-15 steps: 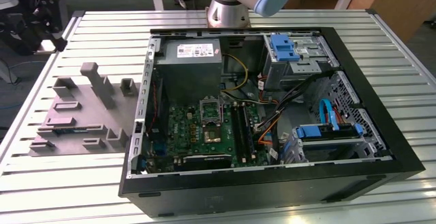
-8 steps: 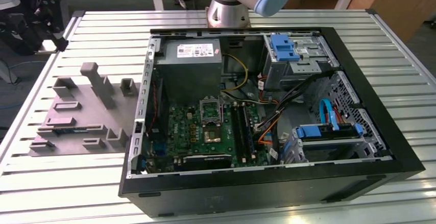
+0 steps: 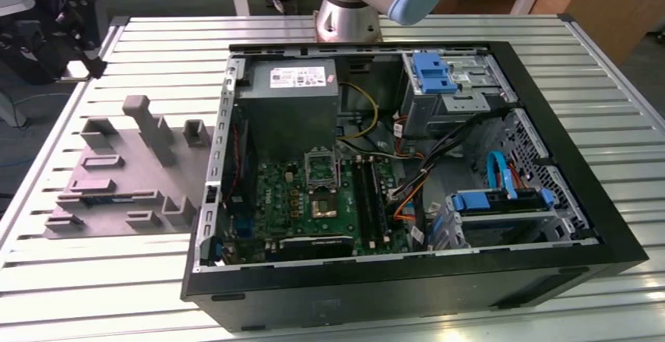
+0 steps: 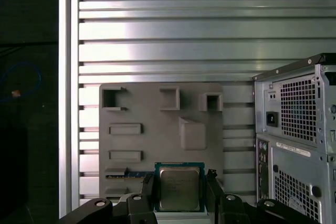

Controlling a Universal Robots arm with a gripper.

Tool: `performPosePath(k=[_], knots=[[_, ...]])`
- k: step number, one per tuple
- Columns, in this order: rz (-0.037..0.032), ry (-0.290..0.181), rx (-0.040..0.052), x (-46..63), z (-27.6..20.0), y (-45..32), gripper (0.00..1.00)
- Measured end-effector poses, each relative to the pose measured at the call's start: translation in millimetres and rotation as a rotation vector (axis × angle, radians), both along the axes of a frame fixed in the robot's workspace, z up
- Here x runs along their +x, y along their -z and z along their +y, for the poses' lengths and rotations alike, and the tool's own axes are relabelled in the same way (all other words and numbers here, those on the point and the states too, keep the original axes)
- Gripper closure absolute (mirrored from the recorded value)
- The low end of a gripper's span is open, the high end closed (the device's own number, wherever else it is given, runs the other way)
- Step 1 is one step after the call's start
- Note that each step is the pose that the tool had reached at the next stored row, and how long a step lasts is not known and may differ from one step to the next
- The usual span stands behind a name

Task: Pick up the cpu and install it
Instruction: 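Pick up the cpu and move it towards the insertion slot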

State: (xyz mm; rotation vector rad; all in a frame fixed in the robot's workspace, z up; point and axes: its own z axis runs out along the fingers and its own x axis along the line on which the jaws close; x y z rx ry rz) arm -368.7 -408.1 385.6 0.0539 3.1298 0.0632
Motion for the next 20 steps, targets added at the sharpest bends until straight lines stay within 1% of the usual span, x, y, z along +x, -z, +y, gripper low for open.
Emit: performPosePath(k=[20], knots=[[0.0000,0.000,0.0000,5.1,0.0,0.0,0.53]])
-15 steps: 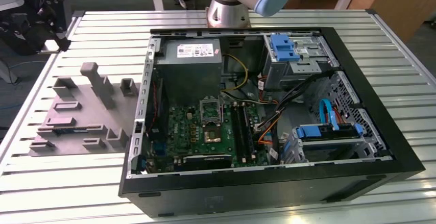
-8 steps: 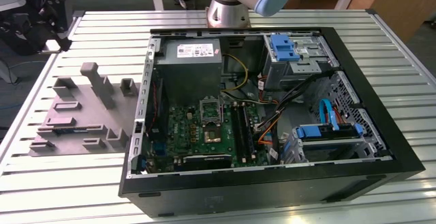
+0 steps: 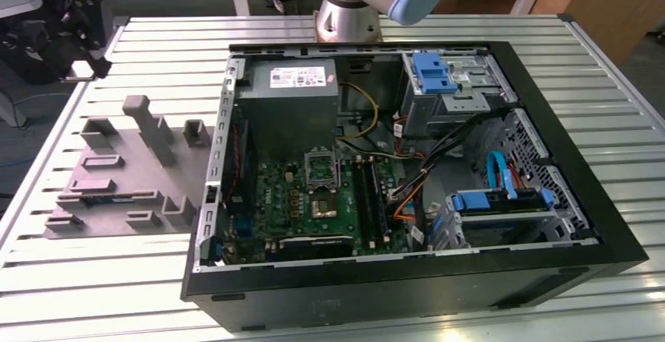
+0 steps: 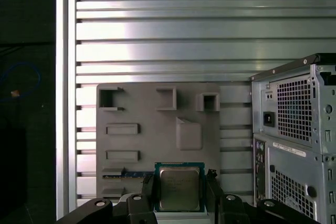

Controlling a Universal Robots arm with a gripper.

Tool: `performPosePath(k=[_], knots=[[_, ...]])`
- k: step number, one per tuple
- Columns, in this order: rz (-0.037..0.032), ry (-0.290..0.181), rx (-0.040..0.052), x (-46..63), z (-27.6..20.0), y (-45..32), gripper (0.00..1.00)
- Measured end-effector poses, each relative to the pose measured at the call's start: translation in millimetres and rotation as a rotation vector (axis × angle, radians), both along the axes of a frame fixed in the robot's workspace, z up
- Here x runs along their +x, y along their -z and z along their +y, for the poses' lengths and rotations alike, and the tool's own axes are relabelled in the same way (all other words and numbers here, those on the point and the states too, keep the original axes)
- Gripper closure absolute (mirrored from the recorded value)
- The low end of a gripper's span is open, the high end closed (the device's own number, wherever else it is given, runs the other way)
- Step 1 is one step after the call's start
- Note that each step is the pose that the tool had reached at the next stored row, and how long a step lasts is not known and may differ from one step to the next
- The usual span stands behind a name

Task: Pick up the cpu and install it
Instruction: 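Pick up the cpu and move it towards the insertion slot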

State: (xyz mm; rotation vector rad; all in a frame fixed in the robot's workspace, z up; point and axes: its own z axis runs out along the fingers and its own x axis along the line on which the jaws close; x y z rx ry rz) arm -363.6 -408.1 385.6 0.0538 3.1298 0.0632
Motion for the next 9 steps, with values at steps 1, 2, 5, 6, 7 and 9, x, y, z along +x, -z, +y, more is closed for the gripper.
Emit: performPosePath(k=[1,2,5,6,7,9], knots=[[0.0000,0.000,0.0000,0.2,0.0,0.0,0.53],[0.0000,0.000,0.0000,0.4,0.0,0.0,0.53],[0.0000,0.000,0.0000,1.0,0.0,0.0,0.53],[-0.0001,0.000,0.0000,1.2,0.0,0.0,0.53],[0.0000,0.000,0.0000,1.5,0.0,0.0,0.53],[0.0000,0.000,0.0000,1.9,0.0,0.0,0.53]])
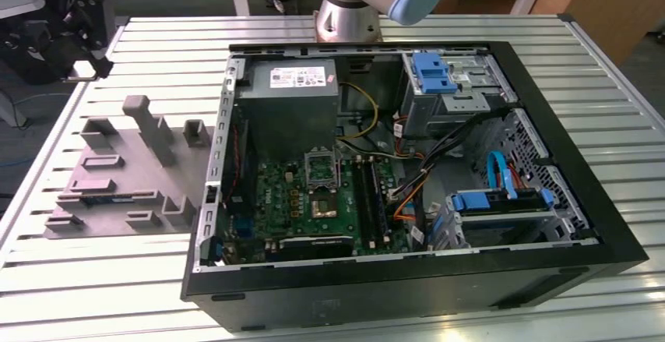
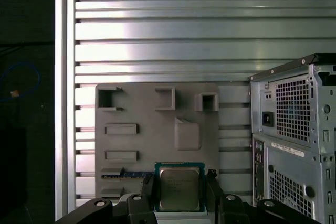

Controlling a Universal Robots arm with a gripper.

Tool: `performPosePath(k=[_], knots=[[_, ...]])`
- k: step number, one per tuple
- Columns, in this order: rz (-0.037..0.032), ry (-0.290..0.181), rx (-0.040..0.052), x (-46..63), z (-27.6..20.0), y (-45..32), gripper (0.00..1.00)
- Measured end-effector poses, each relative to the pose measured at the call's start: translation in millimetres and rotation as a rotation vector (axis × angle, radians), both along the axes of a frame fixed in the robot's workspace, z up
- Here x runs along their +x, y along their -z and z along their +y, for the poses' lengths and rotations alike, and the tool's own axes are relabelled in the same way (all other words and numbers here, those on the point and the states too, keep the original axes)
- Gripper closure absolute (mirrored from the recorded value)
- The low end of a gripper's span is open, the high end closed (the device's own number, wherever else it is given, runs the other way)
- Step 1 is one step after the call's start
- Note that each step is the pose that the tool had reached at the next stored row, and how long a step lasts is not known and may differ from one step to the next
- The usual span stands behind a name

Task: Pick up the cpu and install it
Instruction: 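Pick up the cpu and move it towards the insertion slot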

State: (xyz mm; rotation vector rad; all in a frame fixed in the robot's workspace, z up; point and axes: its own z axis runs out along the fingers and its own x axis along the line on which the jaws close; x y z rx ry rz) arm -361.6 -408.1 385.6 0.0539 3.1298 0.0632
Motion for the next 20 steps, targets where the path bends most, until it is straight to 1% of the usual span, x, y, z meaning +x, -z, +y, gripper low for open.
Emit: performPosePath(k=[20], knots=[[0.0000,0.000,0.0000,5.9,0.0,0.2,0.53]])
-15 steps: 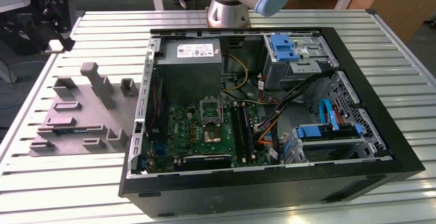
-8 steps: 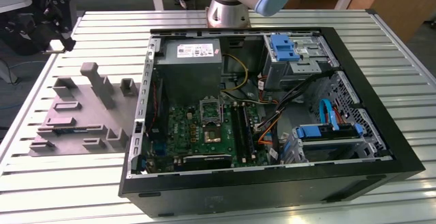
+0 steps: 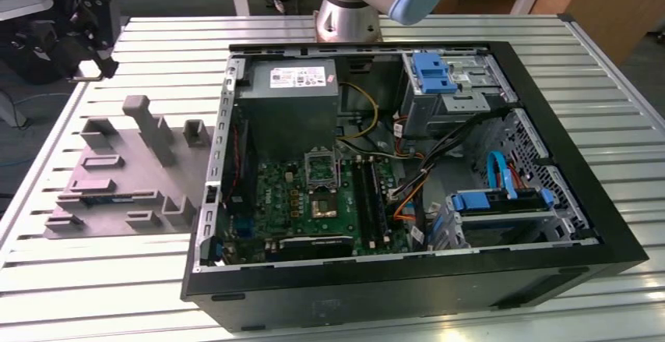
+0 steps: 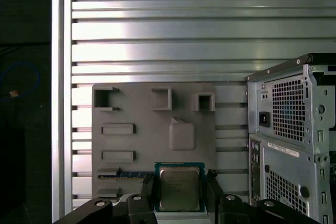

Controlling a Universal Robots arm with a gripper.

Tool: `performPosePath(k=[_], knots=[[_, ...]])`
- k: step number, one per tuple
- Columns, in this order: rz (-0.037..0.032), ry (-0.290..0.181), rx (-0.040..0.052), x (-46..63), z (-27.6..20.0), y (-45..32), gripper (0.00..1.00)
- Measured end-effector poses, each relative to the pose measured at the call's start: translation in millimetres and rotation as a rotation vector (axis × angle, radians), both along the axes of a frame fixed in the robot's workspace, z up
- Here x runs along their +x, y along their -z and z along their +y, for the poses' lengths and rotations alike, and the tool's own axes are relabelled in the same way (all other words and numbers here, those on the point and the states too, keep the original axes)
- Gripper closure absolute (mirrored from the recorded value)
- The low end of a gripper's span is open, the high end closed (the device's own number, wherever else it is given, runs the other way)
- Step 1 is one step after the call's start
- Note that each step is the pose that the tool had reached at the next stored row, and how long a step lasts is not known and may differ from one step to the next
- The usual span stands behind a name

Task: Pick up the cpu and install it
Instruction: 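Pick up the cpu and move it towards the insertion slot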

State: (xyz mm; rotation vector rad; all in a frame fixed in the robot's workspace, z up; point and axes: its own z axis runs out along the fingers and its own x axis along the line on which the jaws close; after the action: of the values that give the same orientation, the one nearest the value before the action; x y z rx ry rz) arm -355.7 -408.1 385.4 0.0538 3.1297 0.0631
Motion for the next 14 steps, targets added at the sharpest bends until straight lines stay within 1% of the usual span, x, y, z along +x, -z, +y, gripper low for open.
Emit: performPosePath(k=[14], knots=[[0.0000,0.000,0.0000,5.2,0.0,0.1,0.53]])
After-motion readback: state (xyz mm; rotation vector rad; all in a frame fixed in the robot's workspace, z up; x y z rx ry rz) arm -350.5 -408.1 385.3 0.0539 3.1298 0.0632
